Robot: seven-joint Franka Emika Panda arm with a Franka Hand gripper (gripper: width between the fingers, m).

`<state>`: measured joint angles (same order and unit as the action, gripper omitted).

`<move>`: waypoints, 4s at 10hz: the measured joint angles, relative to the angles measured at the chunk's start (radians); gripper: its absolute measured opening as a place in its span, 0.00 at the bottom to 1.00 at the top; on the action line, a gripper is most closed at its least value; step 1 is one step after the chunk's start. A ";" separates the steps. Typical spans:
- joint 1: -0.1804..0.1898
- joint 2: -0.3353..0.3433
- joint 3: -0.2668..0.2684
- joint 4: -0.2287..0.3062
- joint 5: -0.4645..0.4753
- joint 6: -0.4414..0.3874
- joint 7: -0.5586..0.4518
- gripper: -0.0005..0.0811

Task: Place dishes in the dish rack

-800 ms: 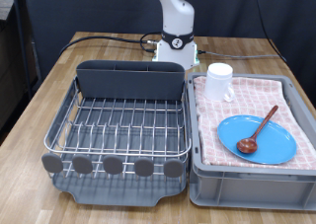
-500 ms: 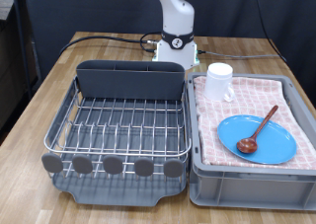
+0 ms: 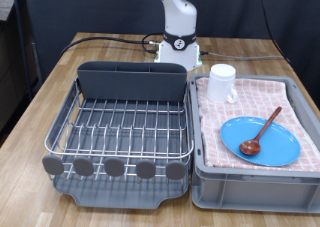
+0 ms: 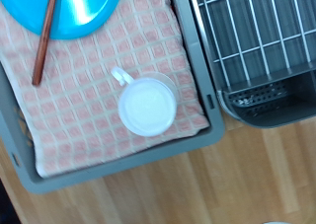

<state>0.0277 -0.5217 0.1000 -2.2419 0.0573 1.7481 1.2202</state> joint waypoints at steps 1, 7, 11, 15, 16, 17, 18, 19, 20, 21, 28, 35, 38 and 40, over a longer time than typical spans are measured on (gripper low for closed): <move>0.000 0.041 0.018 0.022 -0.001 0.011 0.070 0.99; 0.000 0.281 0.098 0.154 -0.044 0.156 0.288 0.99; 0.005 0.320 0.114 0.178 -0.056 0.161 0.302 0.99; 0.020 0.310 0.209 0.065 -0.155 0.344 0.431 0.99; 0.020 0.311 0.233 0.022 -0.202 0.411 0.493 0.99; 0.020 0.315 0.247 -0.022 -0.241 0.475 0.538 0.99; 0.020 0.325 0.252 -0.061 -0.262 0.527 0.546 0.99; 0.018 0.341 0.250 -0.098 -0.271 0.598 0.539 0.99; 0.017 0.362 0.243 -0.136 -0.272 0.684 0.524 0.99; 0.017 0.381 0.234 -0.156 -0.272 0.755 0.504 0.99; 0.018 0.503 0.274 -0.092 -0.513 0.766 0.710 0.99; 0.039 0.677 0.280 0.000 -0.694 0.769 0.937 0.99; 0.041 0.720 0.272 0.001 -0.755 0.804 1.021 0.99; 0.041 0.751 0.255 -0.001 -0.788 0.839 1.059 0.99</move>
<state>0.0688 0.2293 0.3552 -2.2431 -0.7307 2.5869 2.2789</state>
